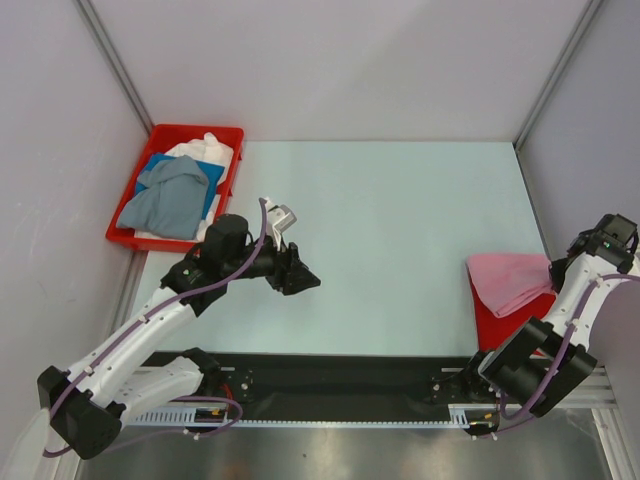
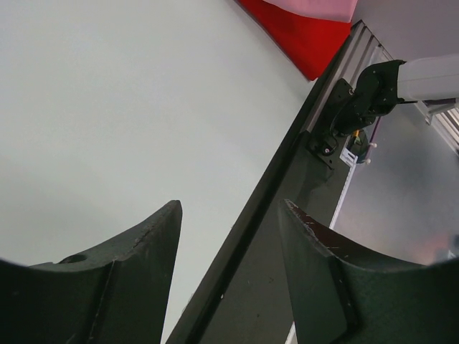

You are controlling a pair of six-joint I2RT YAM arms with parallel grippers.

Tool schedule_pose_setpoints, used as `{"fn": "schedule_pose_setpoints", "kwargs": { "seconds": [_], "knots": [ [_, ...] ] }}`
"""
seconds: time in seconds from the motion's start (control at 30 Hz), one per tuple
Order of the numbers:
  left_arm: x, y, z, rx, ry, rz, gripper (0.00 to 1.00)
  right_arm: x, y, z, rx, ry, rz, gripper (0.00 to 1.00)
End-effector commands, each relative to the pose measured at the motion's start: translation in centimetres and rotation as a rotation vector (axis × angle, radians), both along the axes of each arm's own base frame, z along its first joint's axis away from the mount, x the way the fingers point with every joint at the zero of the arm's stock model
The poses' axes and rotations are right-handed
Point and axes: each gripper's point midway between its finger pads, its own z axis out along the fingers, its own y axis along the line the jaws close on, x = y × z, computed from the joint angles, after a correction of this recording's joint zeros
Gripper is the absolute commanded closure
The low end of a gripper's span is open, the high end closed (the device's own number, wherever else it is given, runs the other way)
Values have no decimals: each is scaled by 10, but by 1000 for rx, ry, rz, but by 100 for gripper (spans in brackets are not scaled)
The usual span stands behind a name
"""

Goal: Fold and stack the t-shirts
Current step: Neatly place the folded tshirt to the corner

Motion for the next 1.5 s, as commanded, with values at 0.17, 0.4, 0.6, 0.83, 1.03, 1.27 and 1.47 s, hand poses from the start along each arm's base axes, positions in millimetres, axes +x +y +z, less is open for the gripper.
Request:
{"fn": "schedule_pose_setpoints", "kwargs": {
  "seconds": [0.17,0.4,0.6,0.83,1.03,1.27,1.47],
  "knots": [
    [0,-2,8,-41,-14,-16,38,-1,-11,-2,-28,-39,14,100],
    [0,-2,7,-37,-9,-13,38,-6,-13,-15,-16,-23,20,100],
    [1,-2,6,-37,-4,-14,38,-16,-14,-24,-13,-10,16,100],
    [1,-1,3,-33,3,-11,38,-22,-11,-37,-8,-13,21,100],
    [1,1,2,-31,5,-8,38,-32,-14,-44,-18,25,2,100],
    [1,2,3,-32,2,-7,38,-49,-21,-49,-26,95,-65,100],
    [1,3,2,-33,4,-6,38,-59,-24,-56,-8,158,-105,94]
  ]
}}
